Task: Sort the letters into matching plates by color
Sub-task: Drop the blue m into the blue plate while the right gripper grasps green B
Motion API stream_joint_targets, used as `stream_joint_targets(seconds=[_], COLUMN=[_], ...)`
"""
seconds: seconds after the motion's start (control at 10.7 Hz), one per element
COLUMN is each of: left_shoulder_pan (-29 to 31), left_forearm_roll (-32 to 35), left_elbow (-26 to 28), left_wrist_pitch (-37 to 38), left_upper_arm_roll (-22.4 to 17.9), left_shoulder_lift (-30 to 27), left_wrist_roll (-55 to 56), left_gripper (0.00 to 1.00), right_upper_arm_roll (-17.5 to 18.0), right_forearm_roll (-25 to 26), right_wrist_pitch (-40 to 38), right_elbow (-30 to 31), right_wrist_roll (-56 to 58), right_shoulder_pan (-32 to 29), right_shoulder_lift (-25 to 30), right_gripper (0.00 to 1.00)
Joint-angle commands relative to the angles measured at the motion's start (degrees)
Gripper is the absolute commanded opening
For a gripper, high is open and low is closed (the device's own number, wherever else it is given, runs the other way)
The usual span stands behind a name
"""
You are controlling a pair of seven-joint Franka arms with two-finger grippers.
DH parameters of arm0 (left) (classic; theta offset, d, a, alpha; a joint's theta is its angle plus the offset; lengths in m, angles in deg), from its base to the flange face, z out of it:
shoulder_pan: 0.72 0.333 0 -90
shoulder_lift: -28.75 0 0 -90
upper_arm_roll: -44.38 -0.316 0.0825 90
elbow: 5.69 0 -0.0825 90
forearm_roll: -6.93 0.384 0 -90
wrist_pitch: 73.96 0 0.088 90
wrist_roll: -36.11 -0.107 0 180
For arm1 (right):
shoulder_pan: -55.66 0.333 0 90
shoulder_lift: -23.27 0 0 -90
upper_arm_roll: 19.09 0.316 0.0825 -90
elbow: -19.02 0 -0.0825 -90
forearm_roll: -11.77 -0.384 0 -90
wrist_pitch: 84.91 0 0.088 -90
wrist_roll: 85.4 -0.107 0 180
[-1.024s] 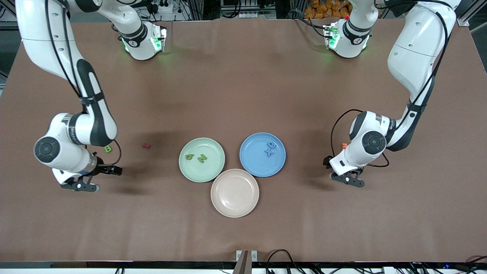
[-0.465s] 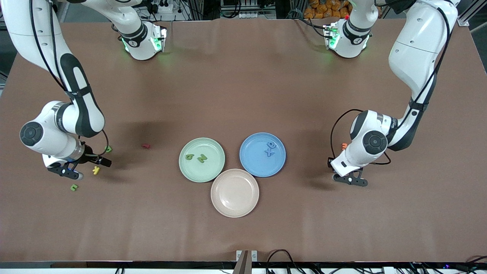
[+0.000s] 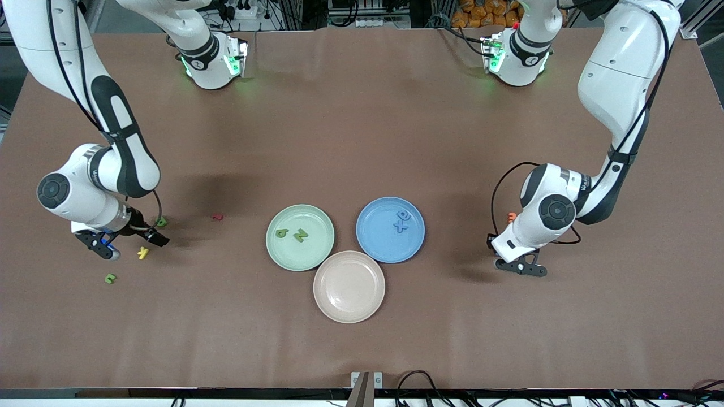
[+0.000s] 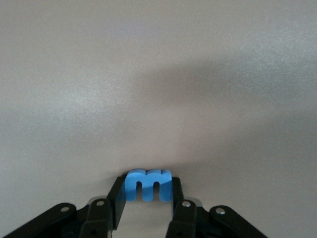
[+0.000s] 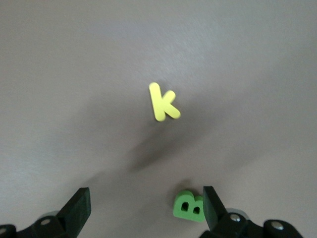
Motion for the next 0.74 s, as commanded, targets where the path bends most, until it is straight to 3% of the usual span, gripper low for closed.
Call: stream_joint_targets(seconds=[0.0,0.47,0.65], left_shoulder_pan=[-2.7,-6.4,-8.8], left_forearm_roll=[0.2,-0.9,-1.4], left_elbow=[-2.5,-3.6,-3.9], left_wrist_pitch=[4.9,7.9,7.9], left_upper_arm_roll=[0.6,2.6,3.5], left_shoulder_lift=[-0.2,-2.2,-2.3], left_wrist_roll=[5.7,15.9,20.0], left_gripper=[0.0,0.0,0.0], right_upper_arm_roll=[0.5,0.5,0.5], right_forearm_roll=[-0.6,-0.7,-0.7], right_wrist_pitch=[1.3,1.3,1.3], right_elbow=[4.6,4.8,4.8], right_wrist_roll=[-3.4,-7.2,-7.2], right_shoulder_pan=[-1.6,-1.9,-1.9], right_shoulder_lift=[2.4,2.0,1.7], right_gripper=[1.0,1.0,0.91])
